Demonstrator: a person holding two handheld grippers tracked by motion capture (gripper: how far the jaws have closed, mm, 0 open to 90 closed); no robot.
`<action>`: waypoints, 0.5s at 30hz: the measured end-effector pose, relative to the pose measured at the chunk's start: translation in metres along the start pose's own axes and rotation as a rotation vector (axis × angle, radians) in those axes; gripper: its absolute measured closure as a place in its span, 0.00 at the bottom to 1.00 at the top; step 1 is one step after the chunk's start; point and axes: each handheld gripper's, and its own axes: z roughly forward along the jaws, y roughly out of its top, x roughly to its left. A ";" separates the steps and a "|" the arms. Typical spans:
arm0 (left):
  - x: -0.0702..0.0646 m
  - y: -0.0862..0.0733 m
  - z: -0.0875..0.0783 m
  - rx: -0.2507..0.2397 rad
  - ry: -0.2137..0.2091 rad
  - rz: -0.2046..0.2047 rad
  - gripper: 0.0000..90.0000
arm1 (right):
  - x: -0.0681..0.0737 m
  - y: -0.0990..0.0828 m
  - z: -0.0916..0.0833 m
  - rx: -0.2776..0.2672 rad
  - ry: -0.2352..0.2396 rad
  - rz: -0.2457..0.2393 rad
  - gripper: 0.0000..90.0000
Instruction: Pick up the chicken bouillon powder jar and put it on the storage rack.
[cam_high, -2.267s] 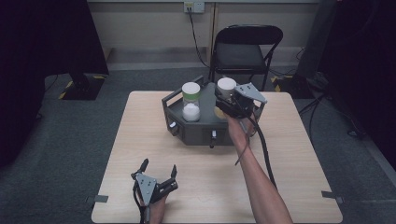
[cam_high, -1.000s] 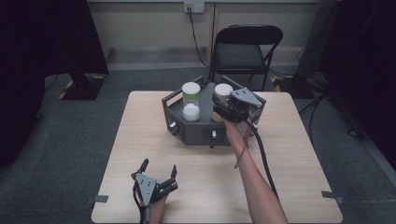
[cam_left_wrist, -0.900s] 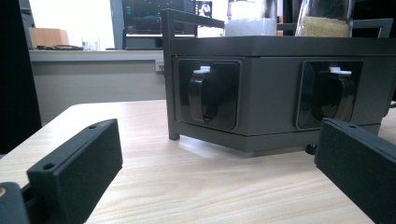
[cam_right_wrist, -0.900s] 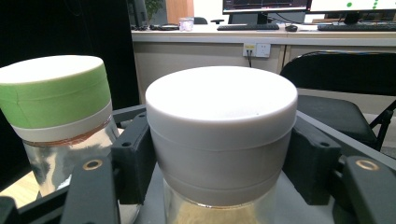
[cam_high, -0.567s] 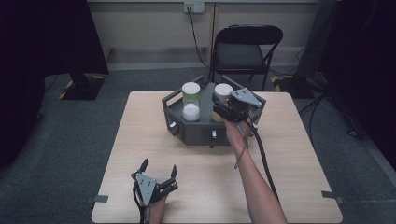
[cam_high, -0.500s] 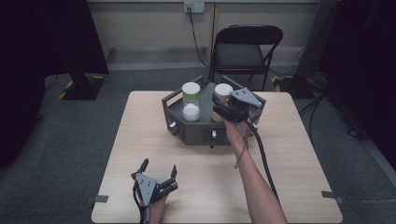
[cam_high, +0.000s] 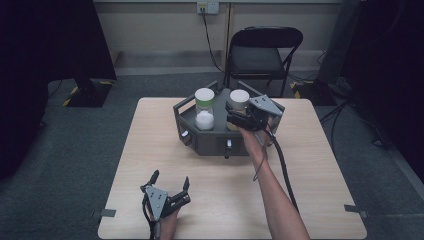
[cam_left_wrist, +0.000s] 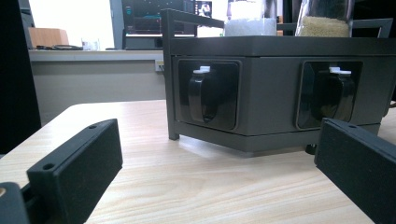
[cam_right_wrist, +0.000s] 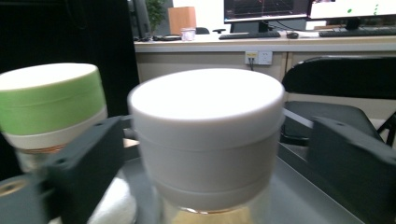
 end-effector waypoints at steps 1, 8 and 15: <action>0.000 0.000 0.000 0.000 0.000 0.000 0.00 | 0.000 -0.001 0.000 -0.003 -0.007 0.004 0.00; 0.000 0.000 0.000 0.000 0.001 0.000 0.00 | 0.001 -0.008 -0.004 -0.031 -0.008 -0.009 0.00; 0.000 0.000 0.000 0.000 0.001 0.000 0.00 | 0.002 -0.011 -0.010 -0.048 -0.015 -0.009 0.00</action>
